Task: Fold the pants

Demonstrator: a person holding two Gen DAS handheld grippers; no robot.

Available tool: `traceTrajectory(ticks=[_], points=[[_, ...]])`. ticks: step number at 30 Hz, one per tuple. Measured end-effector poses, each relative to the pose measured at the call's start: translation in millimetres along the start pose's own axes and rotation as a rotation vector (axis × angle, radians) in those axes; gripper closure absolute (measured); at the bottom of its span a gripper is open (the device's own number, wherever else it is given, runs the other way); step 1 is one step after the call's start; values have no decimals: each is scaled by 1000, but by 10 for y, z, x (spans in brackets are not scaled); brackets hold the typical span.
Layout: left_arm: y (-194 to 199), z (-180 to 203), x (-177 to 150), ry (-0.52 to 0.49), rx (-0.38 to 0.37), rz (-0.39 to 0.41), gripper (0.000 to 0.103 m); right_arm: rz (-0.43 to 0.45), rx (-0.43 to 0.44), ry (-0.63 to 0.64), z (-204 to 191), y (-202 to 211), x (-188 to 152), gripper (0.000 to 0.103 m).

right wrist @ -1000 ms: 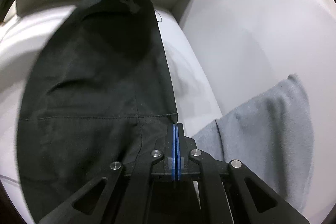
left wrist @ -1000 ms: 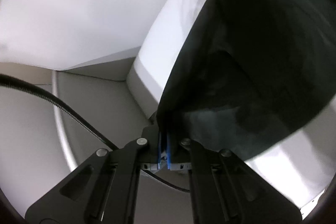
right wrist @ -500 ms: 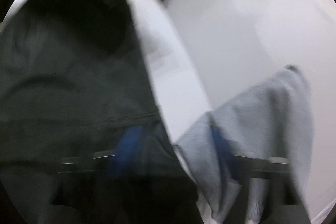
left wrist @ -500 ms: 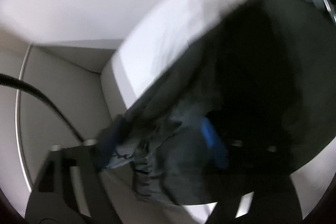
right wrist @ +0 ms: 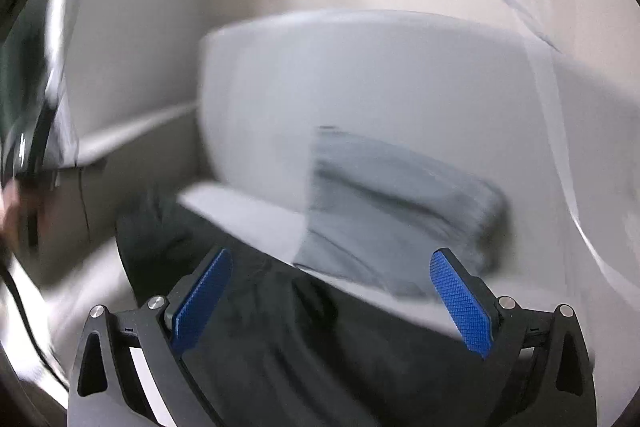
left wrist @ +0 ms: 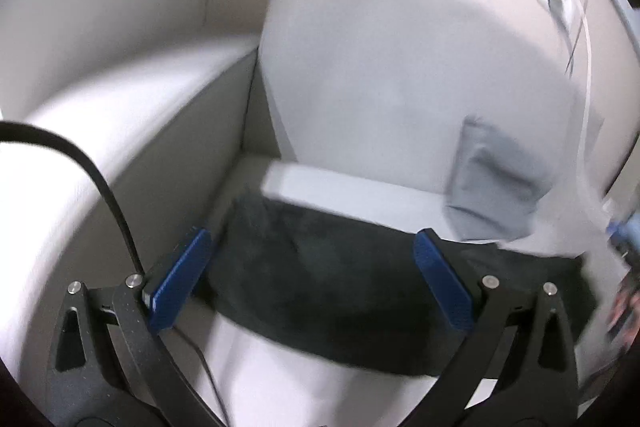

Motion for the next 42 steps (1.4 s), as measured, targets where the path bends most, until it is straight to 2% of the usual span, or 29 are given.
traceTrajectory(ticks=[3,6,7,10,14,16,18,20,21,22,24,27,28,30,31,32,33,35,37,42], points=[[90,-424,-307,148,27,-7,5,-7,-64,-253,587,467,-496,2],[-33,-742,-534,271,46,-42,6,-22,-158,-475,1078,844,-1144,2],[-89,-838,-631,298,75,-56,6,-32,-191,-545,1222,993,-1414,2],[-284,-963,-744,318,112,-67,7,-97,-283,-669,1492,1240,-2018,5],[-641,-1136,-819,390,164,-94,7,-176,-353,-875,1757,1494,-2818,12],[-825,-1220,-898,431,171,-124,7,-213,-354,-941,1753,1446,-3104,12],[-1009,-1244,-960,476,168,-153,7,-214,-320,-992,1802,1339,-3308,12],[-1160,-1283,-1037,529,158,-163,8,-207,-282,-1026,1749,1173,-3388,12],[-1223,-1315,-1047,531,167,-140,7,-216,-273,-1024,1749,1113,-3400,12],[-1223,-1293,-1023,518,179,-104,7,-220,-265,-1014,1758,1052,-3402,12],[-1304,-1272,-1042,486,205,-93,7,-245,-272,-988,1824,908,-3409,12],[-1408,-1228,-1056,431,258,-68,9,-229,-314,-967,1972,669,-3394,12],[-1431,-1211,-1056,410,271,-65,16,-227,-323,-961,2009,610,-3394,12],[-1456,-1203,-1048,374,306,-58,82,-236,-361,-945,2070,476,-3356,12],[-1479,-1234,-1066,385,319,-73,86,-227,-382,-939,2091,460,-3330,28],[-1465,-1242,-1061,397,313,-68,91,-205,-385,-934,2113,445,-3302,56],[-1441,-1254,-1061,401,312,-65,96,-199,-377,-947,2122,419,-3314,59],[-1348,-1235,-1094,352,323,-72,96,-173,-375,-979,2142,441,-3356,73],[-1202,-1213,-1133,300,330,-60,97,-153,-353,-1006,2141,526,-3394,78],[-783,-1301,-1310,282,358,-43,97,-127,-318,-1043,2087,729,-3406,93]])
Point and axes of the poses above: each gripper's, at about its wrist camera, not at the fingertips, and y roughly against the way its jaws point, z to its right, x to its top, the point moved 9 cm from there along -y, roughly the way its jaws point, and after that the axes turned 11 degrees about y, right-handed, at the moved point
